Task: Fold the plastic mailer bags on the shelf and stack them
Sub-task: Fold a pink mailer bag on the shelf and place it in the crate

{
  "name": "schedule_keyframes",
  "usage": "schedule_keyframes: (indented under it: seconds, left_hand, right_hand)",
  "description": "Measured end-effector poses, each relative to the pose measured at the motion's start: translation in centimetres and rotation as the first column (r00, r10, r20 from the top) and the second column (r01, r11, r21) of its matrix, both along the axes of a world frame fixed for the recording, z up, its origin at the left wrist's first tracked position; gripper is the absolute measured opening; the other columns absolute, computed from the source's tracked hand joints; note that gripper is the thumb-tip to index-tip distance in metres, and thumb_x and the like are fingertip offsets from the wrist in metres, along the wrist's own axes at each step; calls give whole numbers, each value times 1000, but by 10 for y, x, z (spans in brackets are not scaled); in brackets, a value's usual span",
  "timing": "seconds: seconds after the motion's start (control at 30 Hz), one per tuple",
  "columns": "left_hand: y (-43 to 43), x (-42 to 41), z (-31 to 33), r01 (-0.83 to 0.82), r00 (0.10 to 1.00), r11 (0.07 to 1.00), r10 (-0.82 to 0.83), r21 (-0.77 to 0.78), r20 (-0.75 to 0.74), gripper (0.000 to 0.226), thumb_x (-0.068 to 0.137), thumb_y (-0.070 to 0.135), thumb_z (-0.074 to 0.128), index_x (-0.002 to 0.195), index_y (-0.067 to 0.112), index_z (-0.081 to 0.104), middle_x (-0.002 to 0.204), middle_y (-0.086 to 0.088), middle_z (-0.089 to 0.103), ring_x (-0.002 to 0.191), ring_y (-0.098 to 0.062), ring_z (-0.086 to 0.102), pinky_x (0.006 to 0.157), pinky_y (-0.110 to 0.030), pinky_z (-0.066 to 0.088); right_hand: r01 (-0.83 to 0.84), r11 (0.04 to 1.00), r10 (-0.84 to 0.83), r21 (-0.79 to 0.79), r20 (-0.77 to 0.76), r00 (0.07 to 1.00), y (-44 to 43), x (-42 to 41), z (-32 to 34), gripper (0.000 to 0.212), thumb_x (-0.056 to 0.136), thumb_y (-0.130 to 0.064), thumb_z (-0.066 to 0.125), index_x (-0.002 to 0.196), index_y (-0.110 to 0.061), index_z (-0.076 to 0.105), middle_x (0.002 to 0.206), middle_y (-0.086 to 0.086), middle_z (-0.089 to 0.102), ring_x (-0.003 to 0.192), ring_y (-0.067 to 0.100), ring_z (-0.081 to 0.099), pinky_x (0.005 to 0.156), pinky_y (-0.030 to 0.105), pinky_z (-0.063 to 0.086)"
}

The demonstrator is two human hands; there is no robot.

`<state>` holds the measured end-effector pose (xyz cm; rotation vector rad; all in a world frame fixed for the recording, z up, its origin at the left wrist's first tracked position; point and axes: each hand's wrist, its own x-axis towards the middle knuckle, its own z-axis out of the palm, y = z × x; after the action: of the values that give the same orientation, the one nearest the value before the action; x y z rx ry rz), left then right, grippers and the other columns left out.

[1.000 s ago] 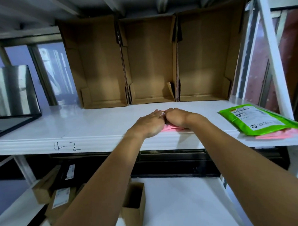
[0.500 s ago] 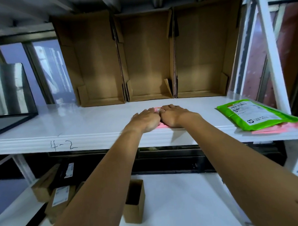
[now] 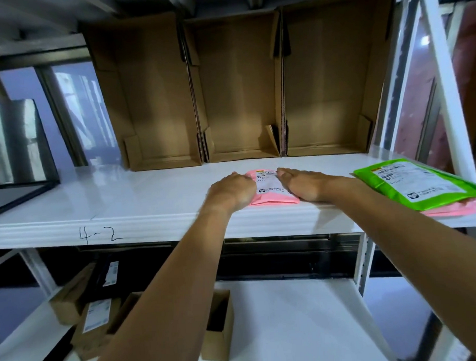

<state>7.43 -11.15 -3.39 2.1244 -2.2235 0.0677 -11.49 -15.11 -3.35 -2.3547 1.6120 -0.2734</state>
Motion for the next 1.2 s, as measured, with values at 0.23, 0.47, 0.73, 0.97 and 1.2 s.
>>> schedule_keyframes:
  seconds: [0.23, 0.47, 0.73, 0.97, 1.2]
  left_hand:
    - [4, -5, 3, -32, 997, 999, 30, -21, -75, 52, 103, 32, 42, 149, 9, 37, 108, -13, 48, 113, -35, 51, 92, -43, 46]
    - [14, -8, 5, 17, 910, 999, -28, -30, -414, 50, 108, 46, 15, 157, 39, 23, 166, 16, 13, 154, -13, 11, 124, -43, 9]
    - [-8, 3, -9, 93, 669, 994, -106, -59, -735, 55, 85, 56, 43, 139, 49, 52, 161, 22, 26, 143, -8, 34, 121, -41, 27]
    - [3, -1, 0, 12, 747, 1000, -6, 5, -665, 52, 94, 65, 32, 122, 39, 66, 128, 6, 64, 120, -23, 57, 111, -46, 38]
    - [11, -2, 1, 9, 686, 998, -46, -54, -726, 54, 92, 72, 40, 113, 33, 70, 119, 3, 65, 111, -19, 58, 100, -39, 41]
  right_hand:
    - [15, 997, -15, -71, -3, 1000, 2, 1, -1, 60, 102, -58, 9, 157, -37, 17, 166, -8, 17, 151, 21, 19, 119, 38, 17]
    - [26, 975, -16, -222, 47, 999, 17, 3, 2, 60, 105, -51, 10, 145, -23, 44, 149, 12, 48, 131, 31, 46, 103, 42, 34]
    - [-67, 924, 50, -377, -55, 997, 19, 9, -6, 51, 96, -43, 19, 115, -19, 60, 133, 9, 61, 109, 32, 58, 88, 43, 45]
    - [-14, 954, -10, -299, -79, 997, 8, 32, 7, 70, 85, -54, 13, 126, -20, 58, 129, 16, 57, 117, 37, 49, 82, 43, 31]
    - [-52, 965, 36, -259, -65, 997, 38, 40, 1, 36, 104, -33, 21, 115, -12, 47, 119, 17, 55, 106, 32, 44, 91, 45, 39]
